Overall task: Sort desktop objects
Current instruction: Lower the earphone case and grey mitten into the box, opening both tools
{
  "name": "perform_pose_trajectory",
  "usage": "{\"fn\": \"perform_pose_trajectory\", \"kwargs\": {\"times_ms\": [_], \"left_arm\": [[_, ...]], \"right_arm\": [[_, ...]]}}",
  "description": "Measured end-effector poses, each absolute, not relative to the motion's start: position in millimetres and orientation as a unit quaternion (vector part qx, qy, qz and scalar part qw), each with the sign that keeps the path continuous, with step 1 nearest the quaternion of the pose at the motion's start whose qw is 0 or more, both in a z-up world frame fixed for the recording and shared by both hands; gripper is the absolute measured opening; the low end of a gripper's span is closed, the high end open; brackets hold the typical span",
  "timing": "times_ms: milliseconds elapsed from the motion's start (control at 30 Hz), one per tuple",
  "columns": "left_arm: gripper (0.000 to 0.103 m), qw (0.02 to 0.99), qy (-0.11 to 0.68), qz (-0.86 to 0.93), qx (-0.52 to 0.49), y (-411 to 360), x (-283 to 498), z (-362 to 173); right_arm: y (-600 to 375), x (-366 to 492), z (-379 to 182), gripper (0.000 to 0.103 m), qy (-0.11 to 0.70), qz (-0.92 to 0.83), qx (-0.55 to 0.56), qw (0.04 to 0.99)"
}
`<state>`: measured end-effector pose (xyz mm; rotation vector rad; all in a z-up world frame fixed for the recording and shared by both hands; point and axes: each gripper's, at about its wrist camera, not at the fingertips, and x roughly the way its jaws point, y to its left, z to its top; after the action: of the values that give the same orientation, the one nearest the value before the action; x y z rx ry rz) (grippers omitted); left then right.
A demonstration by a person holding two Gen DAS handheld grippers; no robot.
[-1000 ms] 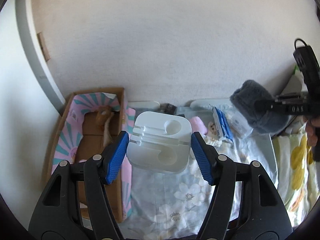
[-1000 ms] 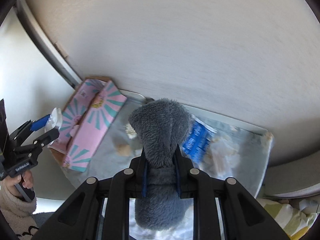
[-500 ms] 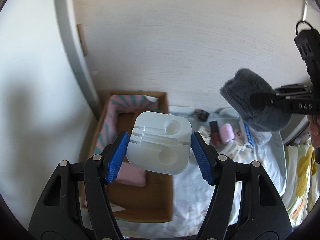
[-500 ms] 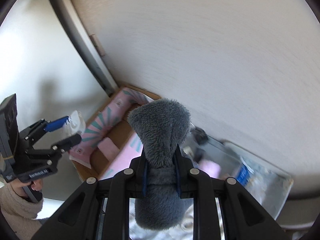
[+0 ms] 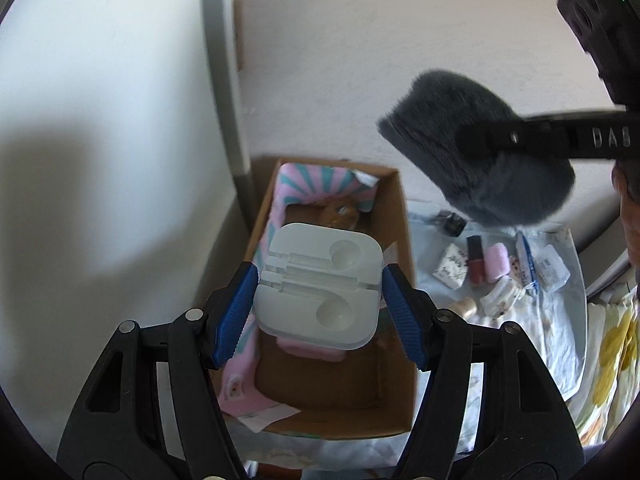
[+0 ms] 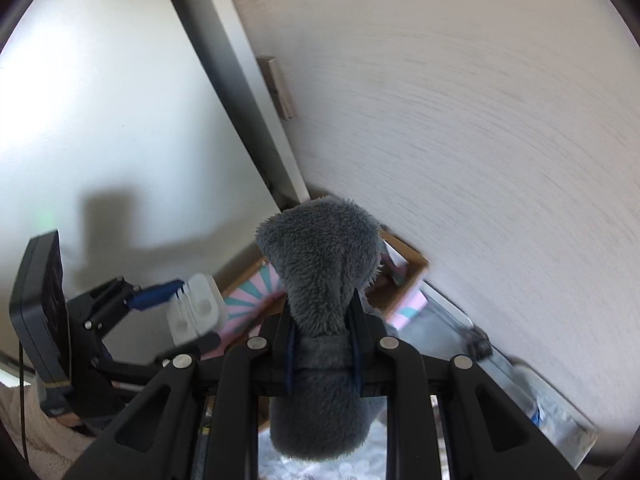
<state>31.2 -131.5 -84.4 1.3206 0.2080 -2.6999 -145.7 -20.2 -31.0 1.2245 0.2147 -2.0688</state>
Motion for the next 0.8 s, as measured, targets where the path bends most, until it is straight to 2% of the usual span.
{"fn": "perform_pose_trajectory", "kwargs": {"times_ms": [300, 500, 800], "left_arm": [[0.062, 0.066, 0.092, -0.879, 0.464, -159.3, 35.6, -114.0], [0.062, 0.046, 0.078, -0.878, 0.471, -147.3, 29.8, -125.9], [0.062, 0.032, 0.063, -0.877, 0.476, -133.2, 23.2, -128.8]], "right_arm": [[-78.3, -167.3, -63.9, 0.019, 0.095, -0.78, 0.497, 0.368], [-90.8, -175.6, -98.6, 0.019, 0.097, -0.767, 0.523, 0.359], [-104.2, -187.7, -119.3, 0.02, 0.107, -0.757, 0.539, 0.354]]}}
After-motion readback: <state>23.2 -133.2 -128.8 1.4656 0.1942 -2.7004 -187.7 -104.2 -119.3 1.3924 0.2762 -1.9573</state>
